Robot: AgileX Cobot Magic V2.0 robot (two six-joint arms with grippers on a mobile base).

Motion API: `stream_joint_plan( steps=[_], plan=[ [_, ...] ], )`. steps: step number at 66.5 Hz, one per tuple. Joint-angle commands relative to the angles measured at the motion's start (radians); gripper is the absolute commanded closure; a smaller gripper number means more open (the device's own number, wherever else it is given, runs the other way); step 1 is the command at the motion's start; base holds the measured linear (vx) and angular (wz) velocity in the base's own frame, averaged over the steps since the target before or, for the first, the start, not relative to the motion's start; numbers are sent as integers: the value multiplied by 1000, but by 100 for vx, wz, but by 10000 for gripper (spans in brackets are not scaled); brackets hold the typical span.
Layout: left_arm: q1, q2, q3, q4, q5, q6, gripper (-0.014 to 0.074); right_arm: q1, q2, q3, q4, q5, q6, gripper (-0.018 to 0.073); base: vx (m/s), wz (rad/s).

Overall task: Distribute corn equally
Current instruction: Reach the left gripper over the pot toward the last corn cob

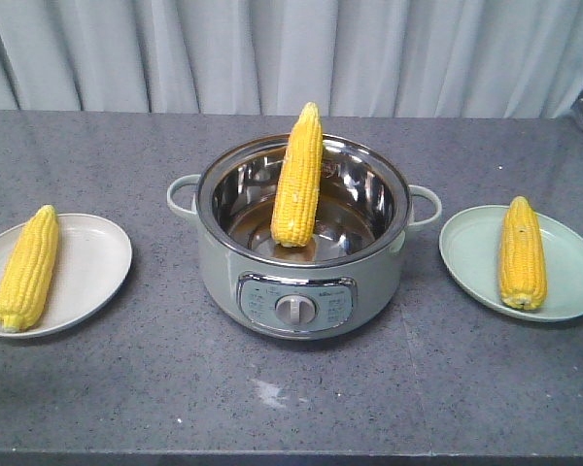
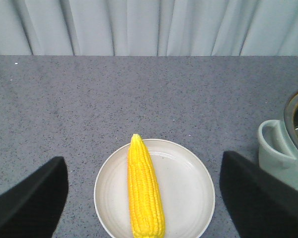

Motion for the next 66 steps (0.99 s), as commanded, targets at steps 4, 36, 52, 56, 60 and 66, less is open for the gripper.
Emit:
stream_joint_plan(
  steps=[4, 36, 52, 56, 60, 66],
  plan=[
    [-2, -3, -23, 5, -64, -10, 11, -44, -15, -27, 89, -48, -108, 356, 0, 0],
    [-2, -3, -23, 5, -64, -10, 11, -43, -15, -27, 101, -38, -122, 356, 0, 0],
    [-2, -3, -23, 5, -64, -10, 11, -43, -15, -27, 102, -38, -122, 356, 0, 0],
    [-2, -3, -23, 5, -64, -10, 11, -43, -15, -27, 102, -38, -122, 356, 0, 0],
    [-2, -3, -23, 5, -64, -10, 11, -43, -15, -27, 102, -38, -122, 356, 0, 0],
    [-2, -3, -23, 5, -64, -10, 11, -43, -15, -27, 102, -38, -122, 356, 0, 0]
  ],
)
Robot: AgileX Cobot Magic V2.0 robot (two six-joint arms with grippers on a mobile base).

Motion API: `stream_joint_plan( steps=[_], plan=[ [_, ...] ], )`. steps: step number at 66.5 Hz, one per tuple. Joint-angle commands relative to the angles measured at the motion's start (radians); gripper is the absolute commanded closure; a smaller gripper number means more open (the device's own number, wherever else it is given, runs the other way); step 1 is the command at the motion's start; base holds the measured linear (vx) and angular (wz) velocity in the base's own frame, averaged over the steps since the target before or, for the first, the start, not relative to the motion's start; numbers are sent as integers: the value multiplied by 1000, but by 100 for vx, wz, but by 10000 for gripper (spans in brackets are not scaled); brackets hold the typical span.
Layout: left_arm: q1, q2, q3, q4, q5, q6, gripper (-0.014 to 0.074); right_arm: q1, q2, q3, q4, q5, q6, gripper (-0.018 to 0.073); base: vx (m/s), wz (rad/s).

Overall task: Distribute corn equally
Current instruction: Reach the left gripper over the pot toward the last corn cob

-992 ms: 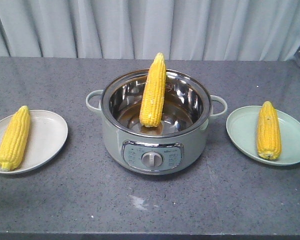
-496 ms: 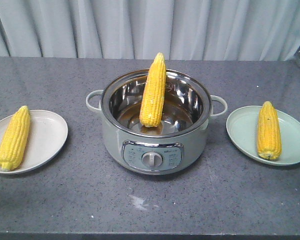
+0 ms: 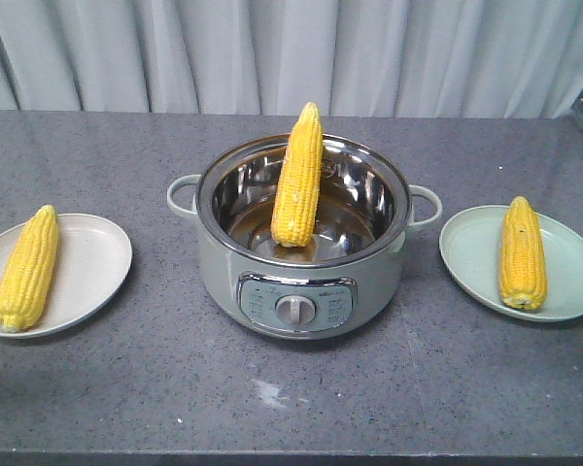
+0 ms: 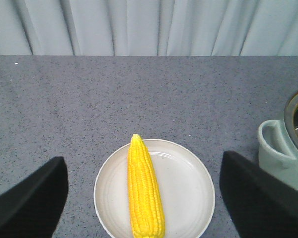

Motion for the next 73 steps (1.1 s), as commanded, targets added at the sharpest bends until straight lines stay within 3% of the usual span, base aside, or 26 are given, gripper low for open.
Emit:
stream_joint_plan(
  steps=[1, 23, 36, 44, 47, 63, 69, 73],
  plan=[
    [-2, -3, -23, 5, -64, -10, 11, -7, -15, -27, -11, -61, -10, 356, 0, 0],
    [-2, -3, -23, 0, -71, -11, 11, -7, -15, -27, -10, -61, -10, 356, 0, 0],
    [-2, 25, -28, -140, -71, 30, 11, -7, -15, -27, -10, -61, -10, 356, 0, 0],
    [-2, 83, -30, -279, -78, 138, 11, -7, -15, -27, -10, -62, -10, 356, 0, 0],
    [-2, 113, -30, -372, -78, 197, 11, -7, -15, -27, -10, -62, -10, 356, 0, 0],
    [-3, 277, -60, -796, -44, 588, 11, -7, -15, -27, -10, -62, -10, 356, 0, 0],
    [-3, 340, -119, -890, 18, 695, 11, -7, -15, -27, -10, -62, -10, 356, 0, 0],
    [-14, 383, -179, -913, 56, 728, 11, -7, -15, -27, -10, -62, -10, 356, 0, 0]
  ],
)
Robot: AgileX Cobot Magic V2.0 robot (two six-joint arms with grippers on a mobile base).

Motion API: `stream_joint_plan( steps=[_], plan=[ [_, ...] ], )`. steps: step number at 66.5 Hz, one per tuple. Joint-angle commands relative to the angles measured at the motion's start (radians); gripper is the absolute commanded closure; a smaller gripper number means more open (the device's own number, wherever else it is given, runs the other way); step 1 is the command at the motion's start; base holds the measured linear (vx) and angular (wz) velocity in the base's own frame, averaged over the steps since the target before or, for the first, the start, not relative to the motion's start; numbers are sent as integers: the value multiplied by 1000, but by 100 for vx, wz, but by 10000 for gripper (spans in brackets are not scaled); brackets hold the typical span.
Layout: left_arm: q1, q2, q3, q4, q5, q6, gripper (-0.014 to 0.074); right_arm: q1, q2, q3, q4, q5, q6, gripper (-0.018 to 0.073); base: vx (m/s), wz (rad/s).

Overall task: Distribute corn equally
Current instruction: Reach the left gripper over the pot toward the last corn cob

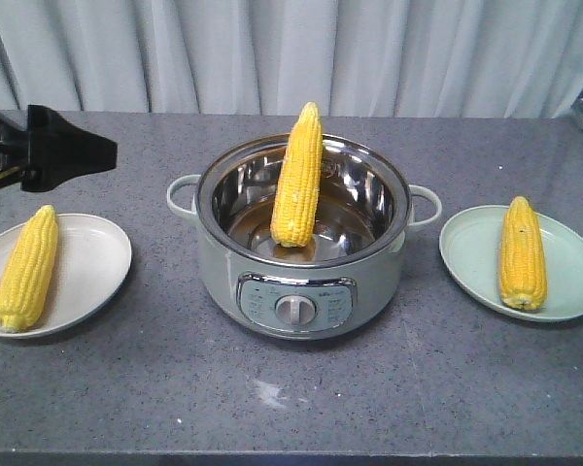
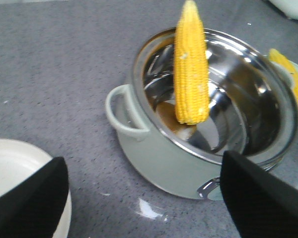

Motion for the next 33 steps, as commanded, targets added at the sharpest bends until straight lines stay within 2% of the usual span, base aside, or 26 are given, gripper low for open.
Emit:
stream_joint_plan(
  steps=[1, 12, 17, 33],
  plan=[
    [-18, 41, -106, -104, 10, 75, 11, -7, -15, -27, -11, -63, -10, 356, 0, 0],
    [-89, 147, -250, -56, 30, 52, 11, -7, -15, -27, -11, -63, -10, 356, 0, 0],
    [-129, 192, -306, -9, 30, 16, 11, -7, -15, -27, -11, -63, -10, 356, 0, 0],
    [-260, 337, -457, 228, 28, -150, 11, -7, -15, -27, -11, -63, -10, 356, 0, 0]
  ],
)
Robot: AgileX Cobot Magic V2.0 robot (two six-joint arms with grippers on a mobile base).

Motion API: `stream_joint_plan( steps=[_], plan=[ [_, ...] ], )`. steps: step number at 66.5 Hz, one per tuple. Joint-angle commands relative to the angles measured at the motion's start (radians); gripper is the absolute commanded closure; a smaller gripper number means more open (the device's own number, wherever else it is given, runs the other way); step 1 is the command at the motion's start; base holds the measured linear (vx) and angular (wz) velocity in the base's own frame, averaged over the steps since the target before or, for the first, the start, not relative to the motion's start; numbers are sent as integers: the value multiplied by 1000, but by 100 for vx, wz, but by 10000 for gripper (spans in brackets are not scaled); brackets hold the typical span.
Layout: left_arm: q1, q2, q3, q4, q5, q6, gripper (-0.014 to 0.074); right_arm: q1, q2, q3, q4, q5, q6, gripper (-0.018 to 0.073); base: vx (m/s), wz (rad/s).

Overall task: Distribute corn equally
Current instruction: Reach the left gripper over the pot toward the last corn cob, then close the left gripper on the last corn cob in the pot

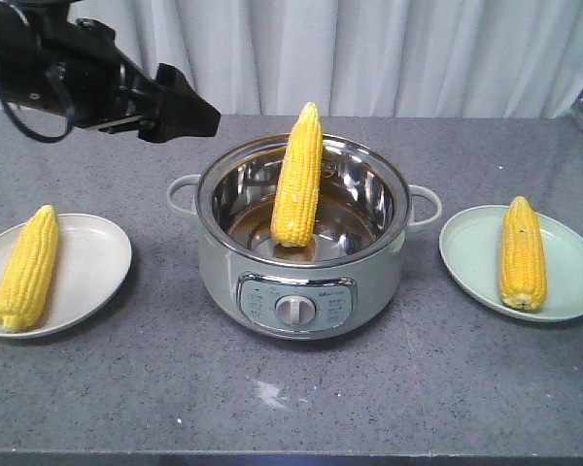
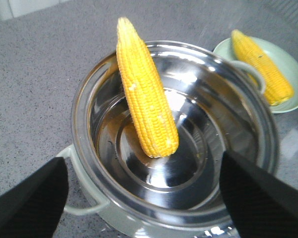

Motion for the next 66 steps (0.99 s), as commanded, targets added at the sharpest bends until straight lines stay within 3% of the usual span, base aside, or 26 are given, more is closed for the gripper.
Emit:
stream_joint_plan(
  steps=[1, 9, 23, 66],
  plan=[
    [-47, 22, -79, 62, -43, -77, 11, -7, -15, -27, -11, -63, -10, 356, 0, 0],
    [-98, 87, -143, 139, -57, -123, 11, -7, -15, -27, -11, -63, -10, 356, 0, 0],
    [-152, 167, -211, 146, -64, -117, 11, -7, -15, -27, -8, -63, -10, 356, 0, 0],
    [-156, 178, -211, 144, -63, -109, 11, -7, -15, -27, -9, -63, -10, 356, 0, 0]
  ],
)
